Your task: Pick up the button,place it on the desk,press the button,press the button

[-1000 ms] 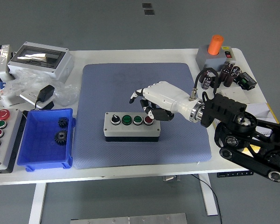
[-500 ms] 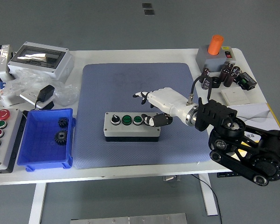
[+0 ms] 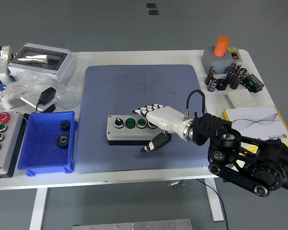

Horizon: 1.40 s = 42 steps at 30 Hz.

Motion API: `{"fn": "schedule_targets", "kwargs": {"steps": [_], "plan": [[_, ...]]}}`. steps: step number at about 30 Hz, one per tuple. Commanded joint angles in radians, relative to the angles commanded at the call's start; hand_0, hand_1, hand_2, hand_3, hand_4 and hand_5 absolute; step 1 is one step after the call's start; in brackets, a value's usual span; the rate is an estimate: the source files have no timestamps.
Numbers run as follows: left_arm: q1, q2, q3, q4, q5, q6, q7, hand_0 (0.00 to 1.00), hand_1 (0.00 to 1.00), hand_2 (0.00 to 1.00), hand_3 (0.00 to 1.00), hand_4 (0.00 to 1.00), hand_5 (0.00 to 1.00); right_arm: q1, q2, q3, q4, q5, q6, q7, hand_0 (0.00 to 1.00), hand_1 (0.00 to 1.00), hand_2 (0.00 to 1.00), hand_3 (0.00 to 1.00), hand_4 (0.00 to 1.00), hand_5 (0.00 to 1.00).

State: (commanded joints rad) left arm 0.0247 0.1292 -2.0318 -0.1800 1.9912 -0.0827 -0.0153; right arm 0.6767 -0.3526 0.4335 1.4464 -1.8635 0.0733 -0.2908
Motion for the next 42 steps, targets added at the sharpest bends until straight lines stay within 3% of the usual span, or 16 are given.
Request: {"fn": "schedule_targets", "kwargs": {"steps": [7,8,9,12,14,15,20,21,42], "plan": [[0.0,0.0,-0.003,0.0,0.005,-0.001,0.0,0.734,0.742,0.59,0.588,0.51,0.176,-0.003,0.033,-0.04,-0.065,-0.008,-0.126,0.015,0.998,0.998,0.998,0.998,0.998,0.426],[0.0,0.0,-0.004,0.0,0.006,-0.001,0.0,0.734,0.742,0.59,0.588,0.51,0.176,-0.004,0.036,-0.042,-0.069,-0.008,-0.137,0.017,0.998,0.998,0.998,0.998,0.998,0.426],[0.0,-0.001,-0.004,0.0,0.006,-0.002,0.0,0.734,0.741,0.589,0.587,0.509,0.17,-0.005,0.038,-0.045,-0.073,-0.009,-0.146,0.018,0.998,0.964,0.991,0.998,0.998,0.348],[-0.001,-0.001,-0.006,0.0,0.009,-0.002,-0.001,0.734,0.741,0.589,0.587,0.509,0.17,-0.007,0.044,-0.052,-0.082,-0.01,-0.165,0.022,0.998,0.964,0.991,0.998,0.998,0.348],[-0.001,-0.001,-0.007,0.0,0.011,-0.003,-0.002,0.734,0.741,0.589,0.587,0.509,0.17,-0.007,0.045,-0.052,-0.083,-0.011,-0.17,0.024,0.998,0.964,0.991,0.998,0.998,0.348],[-0.001,-0.001,-0.008,0.0,0.012,-0.003,-0.002,0.734,0.741,0.588,0.587,0.511,0.167,-0.007,0.046,-0.053,-0.084,-0.011,-0.171,0.025,0.64,0.689,0.715,0.998,0.93,0.237],[-0.001,-0.001,-0.01,0.0,0.015,-0.004,-0.002,0.734,0.741,0.588,0.587,0.511,0.167,-0.007,0.047,-0.06,-0.087,-0.008,-0.174,0.026,0.64,0.689,0.715,0.998,0.93,0.237],[0.0,-0.001,-0.01,0.0,0.016,-0.004,-0.002,0.734,0.741,0.588,0.587,0.511,0.165,-0.007,0.047,-0.062,-0.087,-0.007,-0.174,0.026,0.588,0.651,0.679,0.923,0.902,0.204],[-0.002,0.002,-0.012,0.0,0.017,-0.007,-0.003,0.734,0.741,0.589,0.589,0.513,0.164,-0.013,0.054,-0.059,-0.101,-0.015,-0.188,0.029,0.598,0.649,0.686,0.912,0.914,0.217]]}}
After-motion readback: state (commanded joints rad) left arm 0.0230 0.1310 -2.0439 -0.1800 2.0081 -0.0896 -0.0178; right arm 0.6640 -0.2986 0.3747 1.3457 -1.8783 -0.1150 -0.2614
